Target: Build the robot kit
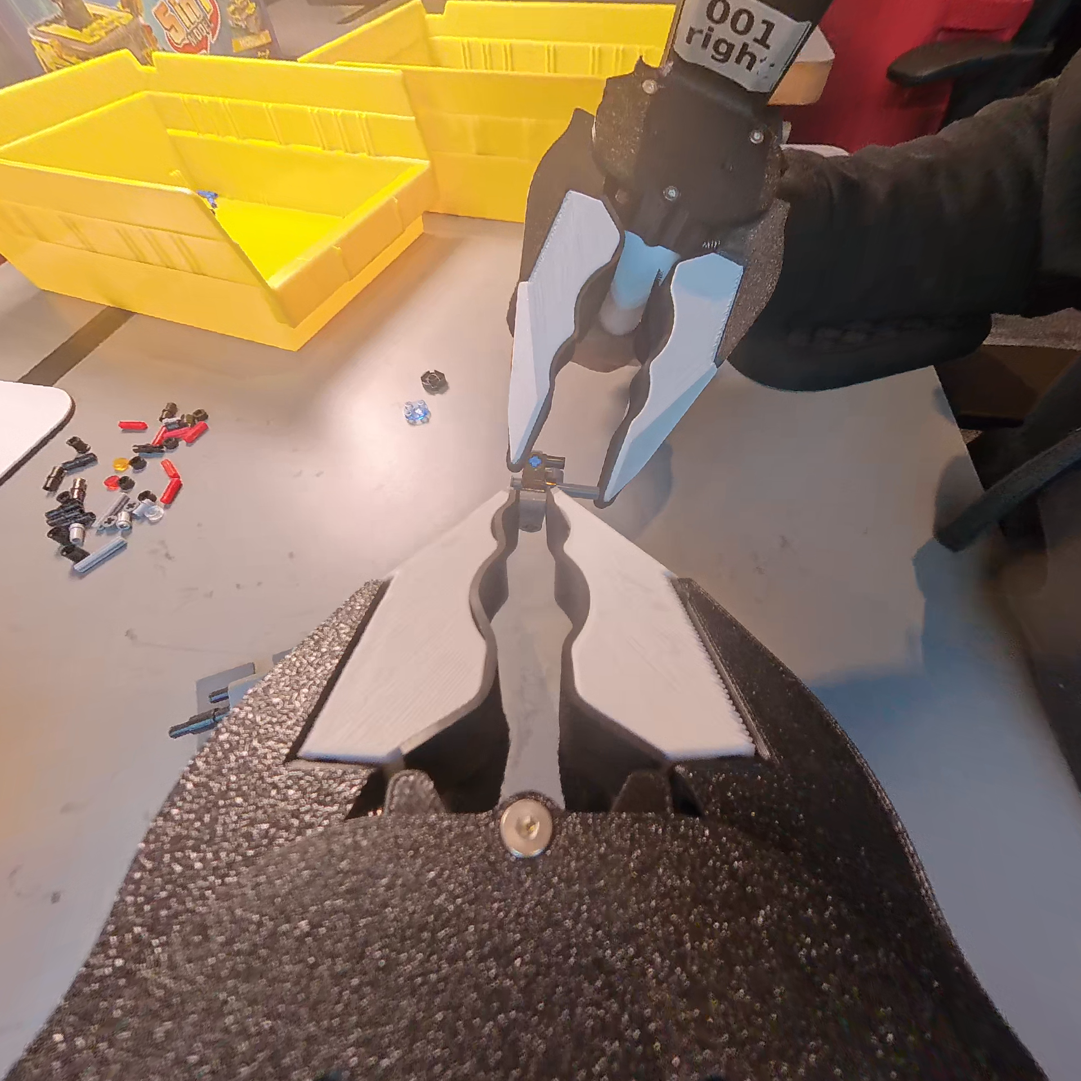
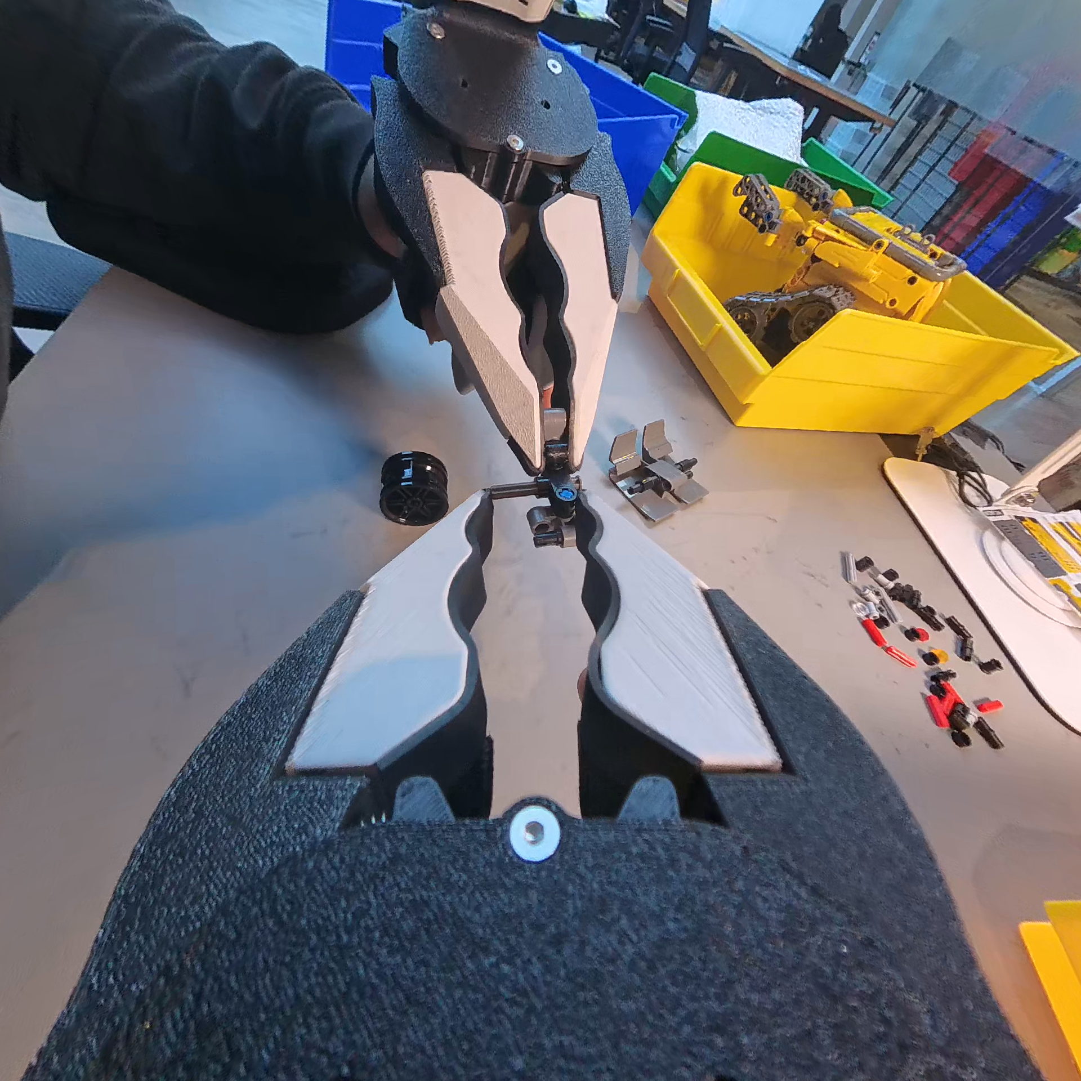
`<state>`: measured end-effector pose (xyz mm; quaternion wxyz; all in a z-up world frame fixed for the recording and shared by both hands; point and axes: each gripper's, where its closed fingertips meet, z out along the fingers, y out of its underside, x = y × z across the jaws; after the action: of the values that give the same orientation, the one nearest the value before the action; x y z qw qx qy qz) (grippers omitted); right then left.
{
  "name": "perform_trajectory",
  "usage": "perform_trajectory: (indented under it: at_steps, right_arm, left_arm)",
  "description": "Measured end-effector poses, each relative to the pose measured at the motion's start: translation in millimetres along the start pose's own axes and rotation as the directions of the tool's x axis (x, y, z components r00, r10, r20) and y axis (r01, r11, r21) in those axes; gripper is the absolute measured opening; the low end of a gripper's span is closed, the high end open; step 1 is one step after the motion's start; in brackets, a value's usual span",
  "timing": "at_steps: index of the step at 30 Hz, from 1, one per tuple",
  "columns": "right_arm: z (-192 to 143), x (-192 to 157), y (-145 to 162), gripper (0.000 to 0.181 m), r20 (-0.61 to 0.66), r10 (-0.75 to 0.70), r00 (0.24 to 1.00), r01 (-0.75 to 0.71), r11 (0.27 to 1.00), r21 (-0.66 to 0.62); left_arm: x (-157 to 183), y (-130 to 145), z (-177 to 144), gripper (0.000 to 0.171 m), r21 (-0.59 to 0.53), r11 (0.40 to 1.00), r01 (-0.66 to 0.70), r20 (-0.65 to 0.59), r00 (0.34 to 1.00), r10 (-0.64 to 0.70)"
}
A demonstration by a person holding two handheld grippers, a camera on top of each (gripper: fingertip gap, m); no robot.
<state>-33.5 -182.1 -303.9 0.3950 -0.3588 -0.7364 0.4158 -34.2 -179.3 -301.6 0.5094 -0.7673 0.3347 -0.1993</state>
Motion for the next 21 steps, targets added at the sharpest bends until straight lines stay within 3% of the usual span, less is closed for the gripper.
perform_trajectory:
  at_steps: [8,21]
  right_arm:
    - [-1.6,8.9,-1.3,0.028,-0.056,-0.002,0.998,0.002,1.000,0.012]
    - [-2.3,4.4,-3.2,0.024,-0.034,0.010,0.999,-0.009,1.000,0.014]
  left_arm:
    - [-6.9,-4.8,-1.5,0.007,0.032,0.999,0.009,0.043,0.999,-0.010]
    - [-0.5,-5.3,-1.8,0.007,0.039,0.998,0.045,-0.014,0.999,-0.045]
